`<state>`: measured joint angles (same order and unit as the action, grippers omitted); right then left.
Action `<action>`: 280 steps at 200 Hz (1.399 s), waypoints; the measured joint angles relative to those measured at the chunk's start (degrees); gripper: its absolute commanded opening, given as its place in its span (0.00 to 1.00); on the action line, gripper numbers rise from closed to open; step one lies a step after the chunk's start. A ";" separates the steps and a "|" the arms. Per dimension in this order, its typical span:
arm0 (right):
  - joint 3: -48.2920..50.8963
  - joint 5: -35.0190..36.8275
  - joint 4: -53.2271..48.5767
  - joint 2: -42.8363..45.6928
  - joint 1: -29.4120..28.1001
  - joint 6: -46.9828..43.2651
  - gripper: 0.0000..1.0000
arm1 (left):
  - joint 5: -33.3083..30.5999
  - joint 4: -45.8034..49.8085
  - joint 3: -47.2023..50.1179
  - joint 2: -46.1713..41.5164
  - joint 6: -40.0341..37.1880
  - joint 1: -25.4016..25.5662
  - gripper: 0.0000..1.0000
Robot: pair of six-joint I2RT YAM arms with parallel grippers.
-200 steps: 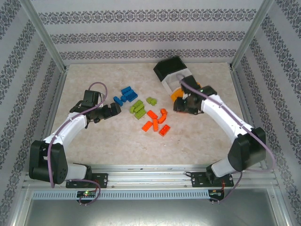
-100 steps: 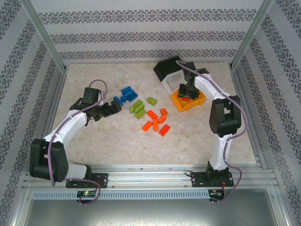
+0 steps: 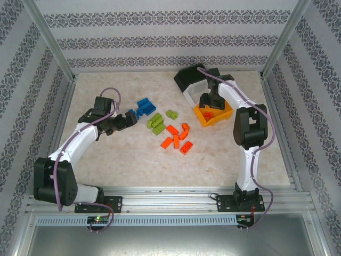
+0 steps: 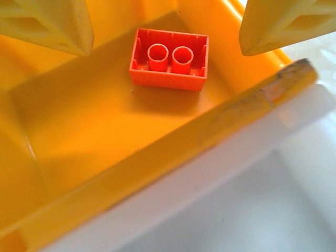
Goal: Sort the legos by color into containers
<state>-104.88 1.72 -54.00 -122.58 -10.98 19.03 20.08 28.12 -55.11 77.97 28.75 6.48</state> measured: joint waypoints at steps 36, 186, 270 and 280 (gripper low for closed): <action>0.31 -0.15 -0.76 5.46 -0.76 0.09 0.78 | 0.17 -0.22 0.00 0.68 0.04 0.00 1.00; 25.53 -5.38 -0.35 14.36 -28.50 -12.13 0.89 | 1.14 -3.06 5.01 -2.05 0.48 0.00 1.00; 25.53 -2.38 0.04 9.22 -26.58 -13.70 0.87 | 0.90 -2.99 5.03 -3.96 0.52 0.00 1.00; 25.51 -2.38 0.20 9.18 -26.23 -13.90 0.86 | 0.87 -2.99 5.03 -3.96 0.68 0.00 1.00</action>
<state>-79.37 -0.67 -53.80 -113.40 -37.21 5.13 20.95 25.12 -50.09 74.02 29.43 6.48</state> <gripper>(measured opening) 0.869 0.999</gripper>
